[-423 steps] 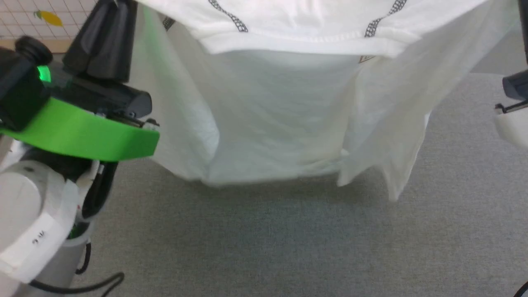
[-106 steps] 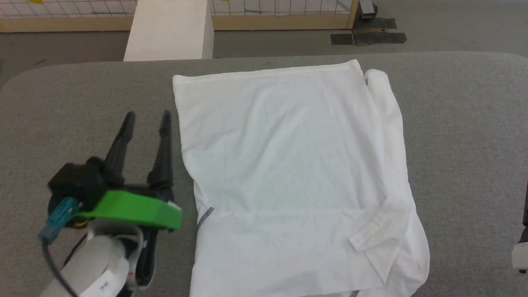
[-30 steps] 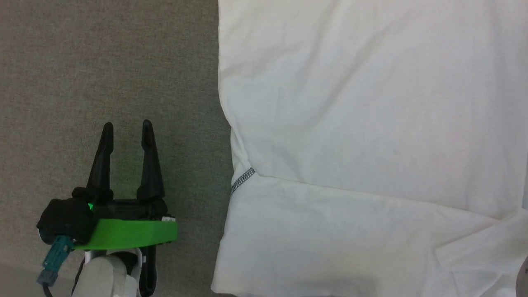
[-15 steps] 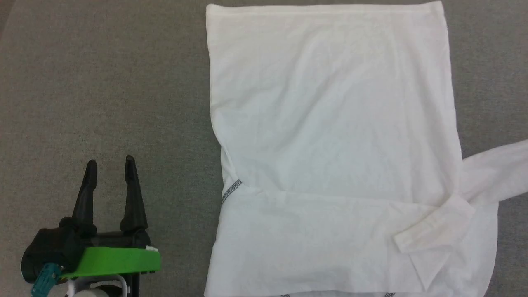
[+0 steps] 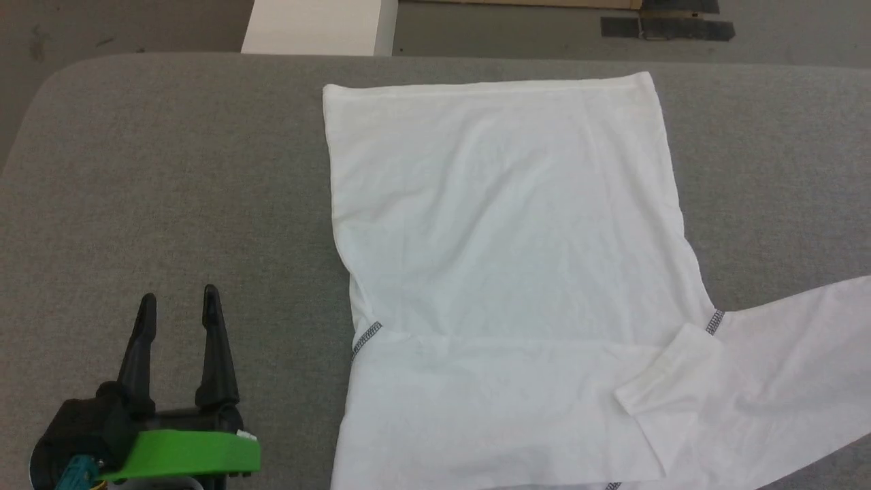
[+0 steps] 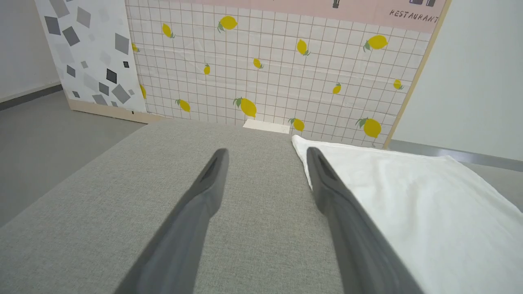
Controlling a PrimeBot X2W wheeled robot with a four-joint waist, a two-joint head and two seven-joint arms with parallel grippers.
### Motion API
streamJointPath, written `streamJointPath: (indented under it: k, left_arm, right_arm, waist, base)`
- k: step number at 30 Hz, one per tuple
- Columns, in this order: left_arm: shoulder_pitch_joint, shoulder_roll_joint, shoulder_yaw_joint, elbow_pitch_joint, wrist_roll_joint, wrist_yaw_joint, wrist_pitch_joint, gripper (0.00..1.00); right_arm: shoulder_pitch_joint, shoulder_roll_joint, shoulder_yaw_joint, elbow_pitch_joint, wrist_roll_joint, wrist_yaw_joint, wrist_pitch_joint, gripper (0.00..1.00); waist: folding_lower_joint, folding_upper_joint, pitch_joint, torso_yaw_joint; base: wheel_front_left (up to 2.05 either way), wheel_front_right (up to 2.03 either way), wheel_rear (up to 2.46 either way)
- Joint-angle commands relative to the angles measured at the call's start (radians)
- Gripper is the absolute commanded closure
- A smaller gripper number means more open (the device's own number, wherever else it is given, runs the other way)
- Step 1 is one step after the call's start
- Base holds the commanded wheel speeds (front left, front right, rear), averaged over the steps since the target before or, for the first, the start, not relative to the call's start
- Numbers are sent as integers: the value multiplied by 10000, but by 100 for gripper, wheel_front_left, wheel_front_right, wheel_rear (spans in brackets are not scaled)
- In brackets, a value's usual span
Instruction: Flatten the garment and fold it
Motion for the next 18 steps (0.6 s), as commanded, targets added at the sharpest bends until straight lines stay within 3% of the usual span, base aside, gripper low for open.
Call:
streamJointPath:
  k: [1, 8, 18]
  left_arm:
    - [170, 22, 7, -2, -30, 72, -11, 0]
    - [449, 38, 29, -56, -86, 148, 24, 0]
    - [585, 88, -12, -193, -113, 211, 125, 0]
  right_arm:
    - [151, -140, 11, -18, 97, -13, -53, 100]
    - [366, -421, 717, -258, 642, -13, 98, 100]
    - [814, 145, 4056, -2168, 2019, -13, 1094, 100]
  waist:
    - [0, -1, -391, -55]
    - [0, -1, -816, 60]
    - [0, -1, -1000, 191]
  base:
    - [0, 0, 0]
    - [0, 0, 0]
    - [0, 0, 0]
